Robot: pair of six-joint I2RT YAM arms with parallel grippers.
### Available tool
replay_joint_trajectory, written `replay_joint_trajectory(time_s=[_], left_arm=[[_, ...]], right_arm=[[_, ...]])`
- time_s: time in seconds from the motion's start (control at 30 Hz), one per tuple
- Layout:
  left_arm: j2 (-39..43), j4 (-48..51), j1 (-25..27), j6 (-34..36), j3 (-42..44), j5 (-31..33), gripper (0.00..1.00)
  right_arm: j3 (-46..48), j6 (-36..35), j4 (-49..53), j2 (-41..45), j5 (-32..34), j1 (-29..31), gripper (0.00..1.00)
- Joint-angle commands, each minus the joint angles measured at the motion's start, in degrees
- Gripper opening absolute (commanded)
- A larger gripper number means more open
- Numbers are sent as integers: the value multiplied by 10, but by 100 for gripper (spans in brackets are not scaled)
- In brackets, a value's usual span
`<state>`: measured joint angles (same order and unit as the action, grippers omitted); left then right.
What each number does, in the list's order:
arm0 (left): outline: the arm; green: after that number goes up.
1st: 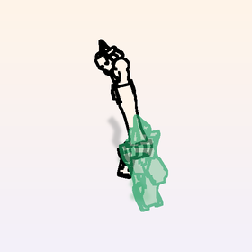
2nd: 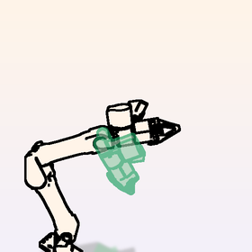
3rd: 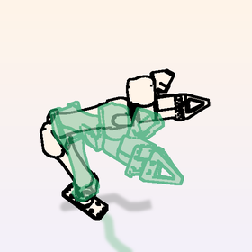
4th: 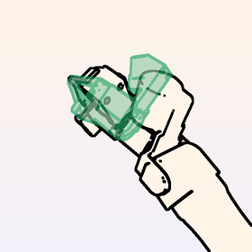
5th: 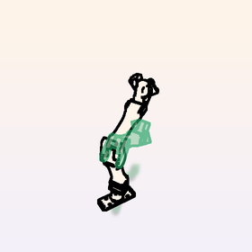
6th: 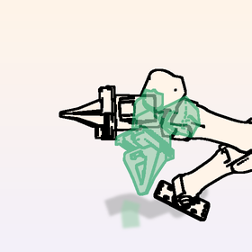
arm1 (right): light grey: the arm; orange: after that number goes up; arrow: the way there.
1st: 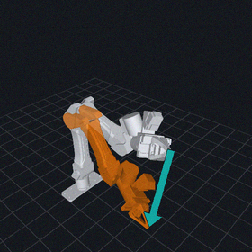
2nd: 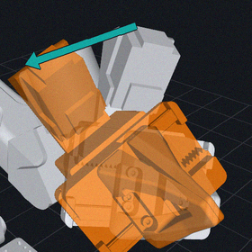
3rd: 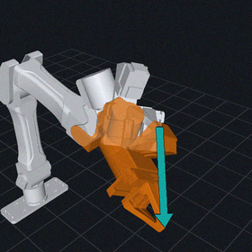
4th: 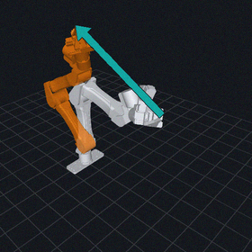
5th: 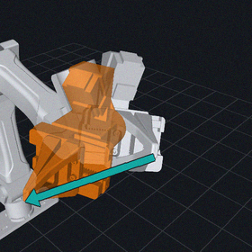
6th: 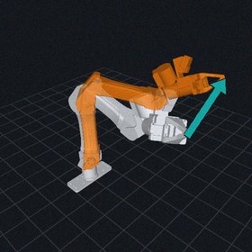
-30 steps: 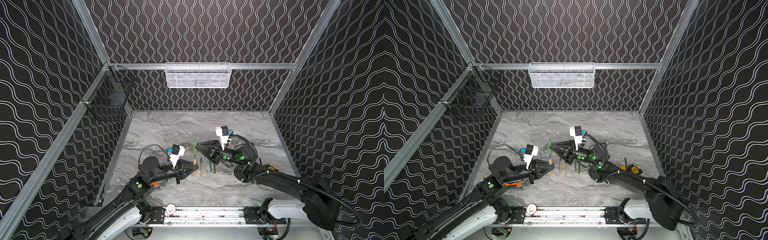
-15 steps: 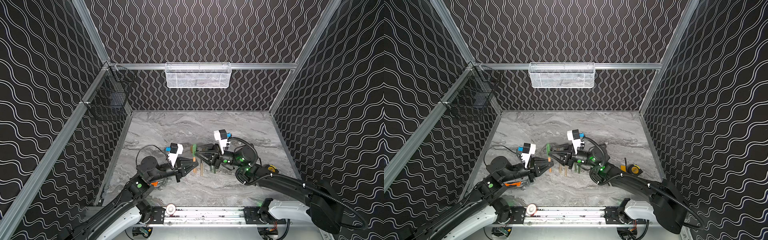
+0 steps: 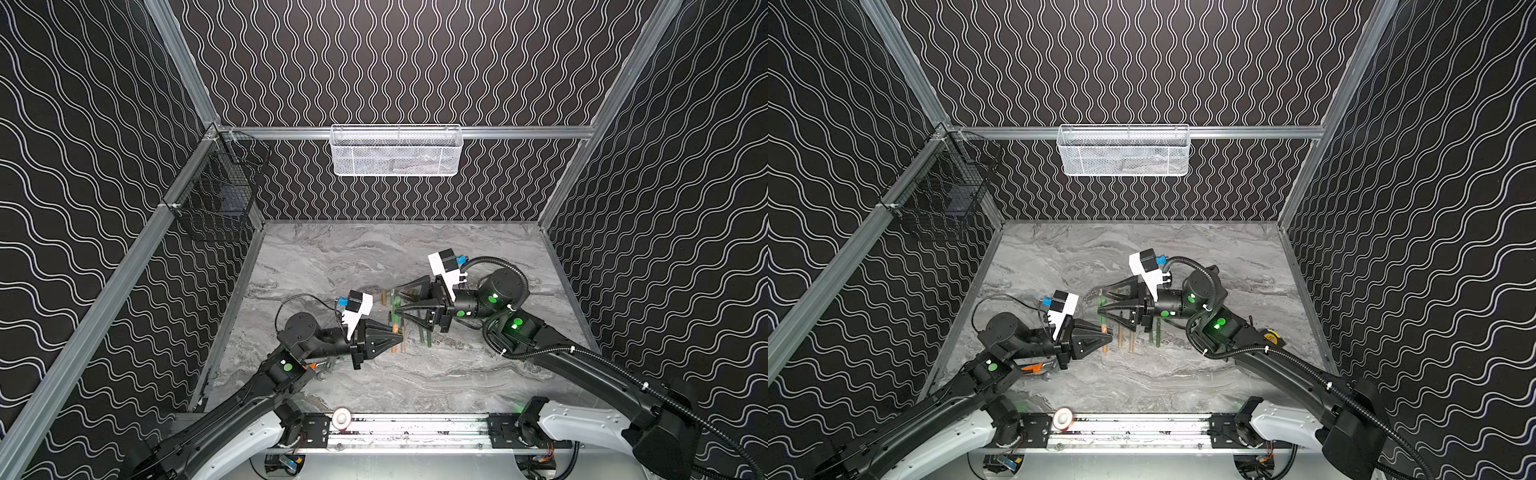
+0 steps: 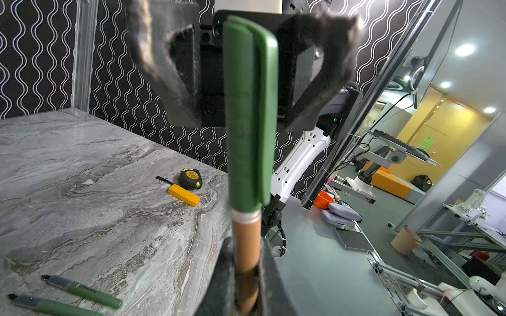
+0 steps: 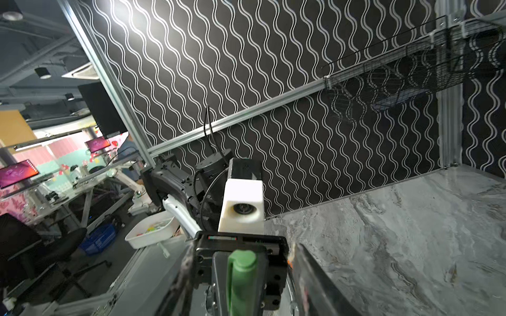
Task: Insert the pens into the pen caps
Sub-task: 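Push the green cap down onto the tan pen nib with the right gripper, then press the green cap further onto the pen while the left gripper holds it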
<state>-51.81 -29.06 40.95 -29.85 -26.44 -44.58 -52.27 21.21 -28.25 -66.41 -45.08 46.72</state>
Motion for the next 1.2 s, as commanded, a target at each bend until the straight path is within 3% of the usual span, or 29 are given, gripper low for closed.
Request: replay_joint_trajectory(time_s=[0.0,0.2,0.43,0.6,0.7,0.83,1.0,1.17], left_arm=[[-3,-38,0,-8,1,-19,0],[-14,-41,0,-11,0,-19,0],[-1,-17,0,3,0,2,0],[25,15,1,22,-8,34,0],[41,10,0,31,-10,54,0],[60,13,0,58,-23,70,0],[69,-4,0,87,-53,84,0],[54,11,0,121,-117,57,0]], right_arm=[[-17,-42,61,-9,-43,0,55],[-26,-49,58,-17,-75,0,42],[-18,-44,59,-14,-70,0,19],[7,-22,41,-10,-40,1,12],[36,8,2,-6,-1,5,0],[73,46,-45,-3,36,16,0],[93,48,-30,-6,84,53,0],[130,73,-67,-8,114,75,0]])
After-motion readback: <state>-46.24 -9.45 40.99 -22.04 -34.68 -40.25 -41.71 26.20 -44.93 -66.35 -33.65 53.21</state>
